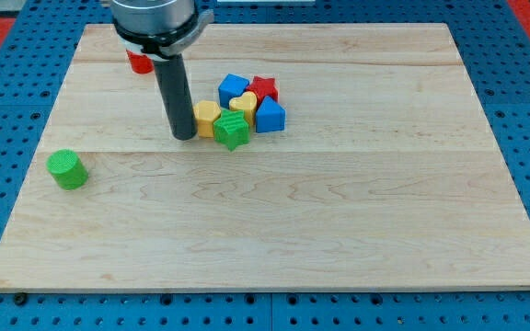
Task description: Place the green circle at the left center
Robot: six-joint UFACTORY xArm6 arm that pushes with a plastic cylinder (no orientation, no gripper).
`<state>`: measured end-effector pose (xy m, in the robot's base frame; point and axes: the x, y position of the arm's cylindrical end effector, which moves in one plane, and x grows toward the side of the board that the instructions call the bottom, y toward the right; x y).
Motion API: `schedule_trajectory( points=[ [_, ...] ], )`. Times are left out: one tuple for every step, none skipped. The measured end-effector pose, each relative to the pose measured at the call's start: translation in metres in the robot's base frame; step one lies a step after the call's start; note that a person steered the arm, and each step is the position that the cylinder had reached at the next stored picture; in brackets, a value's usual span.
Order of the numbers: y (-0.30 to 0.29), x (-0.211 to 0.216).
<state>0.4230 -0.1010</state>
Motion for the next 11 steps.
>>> schedule_trajectory(
  points=[
    [-0.005, 0.046],
    [-0.039, 0.079],
    [-0.117, 0.079],
    [-0.150, 0.079],
    [-0.141, 0.067],
    [-0.164, 0.063],
    [-0.189, 0.063],
    [-0.204, 0.062],
    [-0.190, 0.057],
    [-0.174, 0.039],
    [-0.170, 0.019]
  ],
)
